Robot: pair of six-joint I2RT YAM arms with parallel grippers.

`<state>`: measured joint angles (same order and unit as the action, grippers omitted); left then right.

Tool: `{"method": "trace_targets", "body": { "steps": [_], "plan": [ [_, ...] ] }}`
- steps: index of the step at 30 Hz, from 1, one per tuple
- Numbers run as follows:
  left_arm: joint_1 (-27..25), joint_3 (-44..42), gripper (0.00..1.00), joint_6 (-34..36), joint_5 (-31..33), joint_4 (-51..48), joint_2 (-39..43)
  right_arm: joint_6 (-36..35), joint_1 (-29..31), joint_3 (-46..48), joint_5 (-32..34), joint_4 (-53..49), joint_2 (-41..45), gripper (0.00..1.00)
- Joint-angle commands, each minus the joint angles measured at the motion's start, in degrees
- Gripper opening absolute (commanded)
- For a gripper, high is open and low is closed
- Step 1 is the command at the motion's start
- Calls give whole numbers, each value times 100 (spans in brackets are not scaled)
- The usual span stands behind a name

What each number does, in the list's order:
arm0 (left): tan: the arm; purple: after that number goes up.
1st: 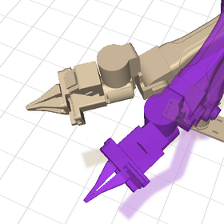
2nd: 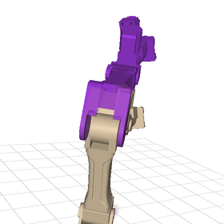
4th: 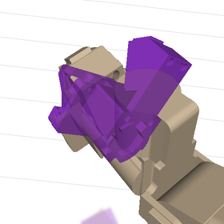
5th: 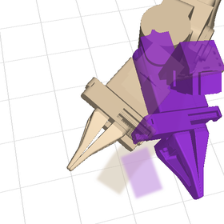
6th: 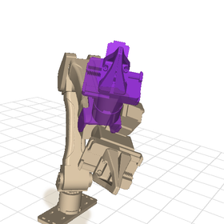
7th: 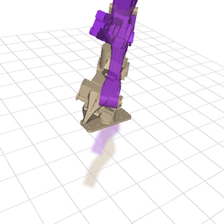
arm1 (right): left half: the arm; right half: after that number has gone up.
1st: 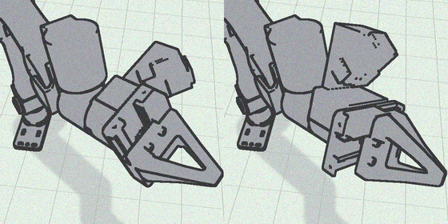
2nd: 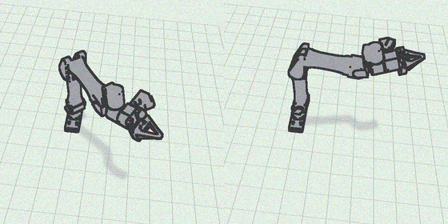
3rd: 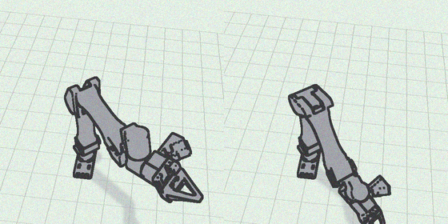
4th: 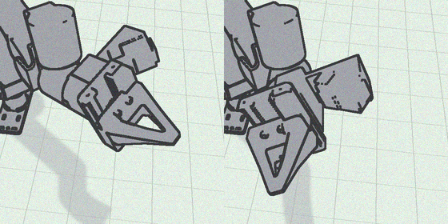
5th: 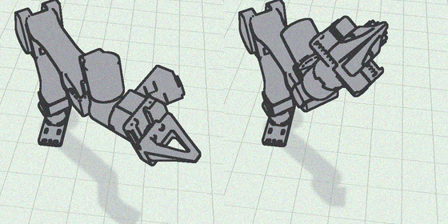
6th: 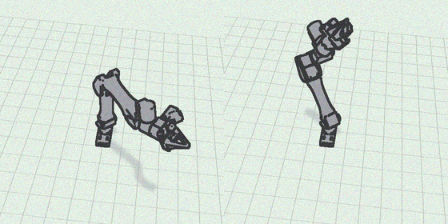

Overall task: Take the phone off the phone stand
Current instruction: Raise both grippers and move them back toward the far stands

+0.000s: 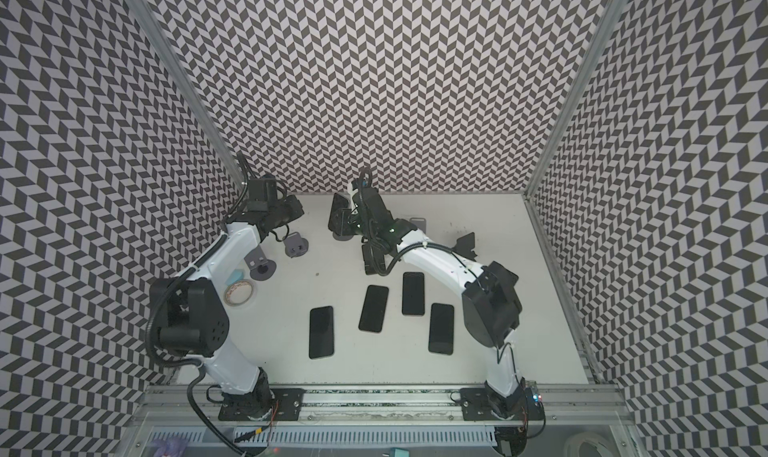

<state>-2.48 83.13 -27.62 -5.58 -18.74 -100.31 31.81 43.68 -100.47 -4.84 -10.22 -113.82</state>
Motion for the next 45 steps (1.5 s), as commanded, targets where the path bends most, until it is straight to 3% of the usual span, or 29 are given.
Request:
{"method": "trace_targets", "body": {
  "steps": [1, 9, 18, 45],
  "plan": [
    [60, 555, 18, -112, -402, 122, -469, 247, -17, -497, -79, 235, -359, 45],
    [94, 1151, 18, -176, -782, -105, -1458, 439, -27, -1378, -298, -15, -1097, 45],
    [248, 997, 12, -276, -1126, -23, -1916, 484, -70, -1429, -445, 71, -1151, 46],
    [206, 1346, 12, 106, -1852, -351, -2631, 558, -167, -1559, -573, 76, -1256, 46]
  ]
}}
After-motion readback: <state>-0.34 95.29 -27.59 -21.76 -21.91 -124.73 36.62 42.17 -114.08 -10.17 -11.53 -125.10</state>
